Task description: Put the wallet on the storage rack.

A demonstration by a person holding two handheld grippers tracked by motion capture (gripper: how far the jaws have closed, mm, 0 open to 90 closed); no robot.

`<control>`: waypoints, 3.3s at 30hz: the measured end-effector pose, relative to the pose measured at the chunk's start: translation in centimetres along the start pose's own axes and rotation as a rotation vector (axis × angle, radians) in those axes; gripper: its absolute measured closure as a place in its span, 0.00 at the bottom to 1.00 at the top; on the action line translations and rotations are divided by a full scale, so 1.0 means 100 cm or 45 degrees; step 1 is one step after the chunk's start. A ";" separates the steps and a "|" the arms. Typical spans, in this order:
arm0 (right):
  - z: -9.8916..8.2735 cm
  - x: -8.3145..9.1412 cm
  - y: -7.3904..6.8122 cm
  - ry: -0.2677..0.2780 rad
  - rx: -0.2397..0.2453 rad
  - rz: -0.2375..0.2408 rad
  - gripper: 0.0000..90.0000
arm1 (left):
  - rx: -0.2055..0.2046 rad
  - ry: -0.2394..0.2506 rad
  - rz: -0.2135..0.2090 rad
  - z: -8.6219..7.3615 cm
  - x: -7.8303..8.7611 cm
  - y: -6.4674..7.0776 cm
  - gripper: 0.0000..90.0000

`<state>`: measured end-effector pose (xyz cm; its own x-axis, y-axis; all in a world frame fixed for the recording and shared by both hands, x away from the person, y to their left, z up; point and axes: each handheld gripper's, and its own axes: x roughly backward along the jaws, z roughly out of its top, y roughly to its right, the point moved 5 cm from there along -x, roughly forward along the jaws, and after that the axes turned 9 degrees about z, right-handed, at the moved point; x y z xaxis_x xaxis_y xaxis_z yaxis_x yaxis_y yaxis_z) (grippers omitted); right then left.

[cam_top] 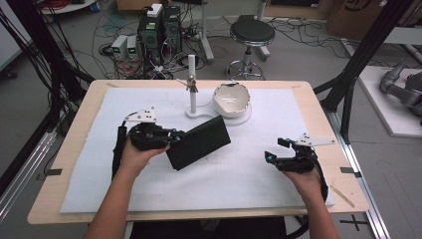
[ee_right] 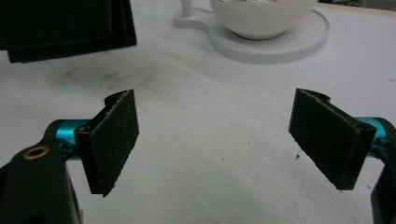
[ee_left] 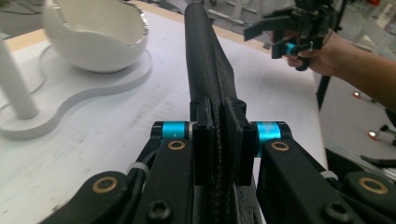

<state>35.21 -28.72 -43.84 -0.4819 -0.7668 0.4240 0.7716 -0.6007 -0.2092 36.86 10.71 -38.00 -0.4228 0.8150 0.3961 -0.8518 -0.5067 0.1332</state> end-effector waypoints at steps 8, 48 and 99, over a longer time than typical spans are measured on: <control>0.015 -0.015 -0.019 0.003 0.045 0.150 0.18 | -0.060 -0.005 -0.101 -0.001 -0.015 0.015 0.91; 0.066 -0.043 -0.056 -0.062 0.164 0.510 0.87 | 0.012 0.068 -0.020 0.002 -0.007 -0.007 0.60; 0.169 -0.036 0.043 -0.057 0.033 -0.091 0.87 | -0.052 0.034 0.382 -0.028 0.049 -0.030 0.18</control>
<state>47.27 -24.71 -31.34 -0.5176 -0.7111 0.4759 0.7468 -0.6469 -0.1544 36.42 17.02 -39.02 -0.6652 0.6378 0.3882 -0.6990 -0.7148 -0.0232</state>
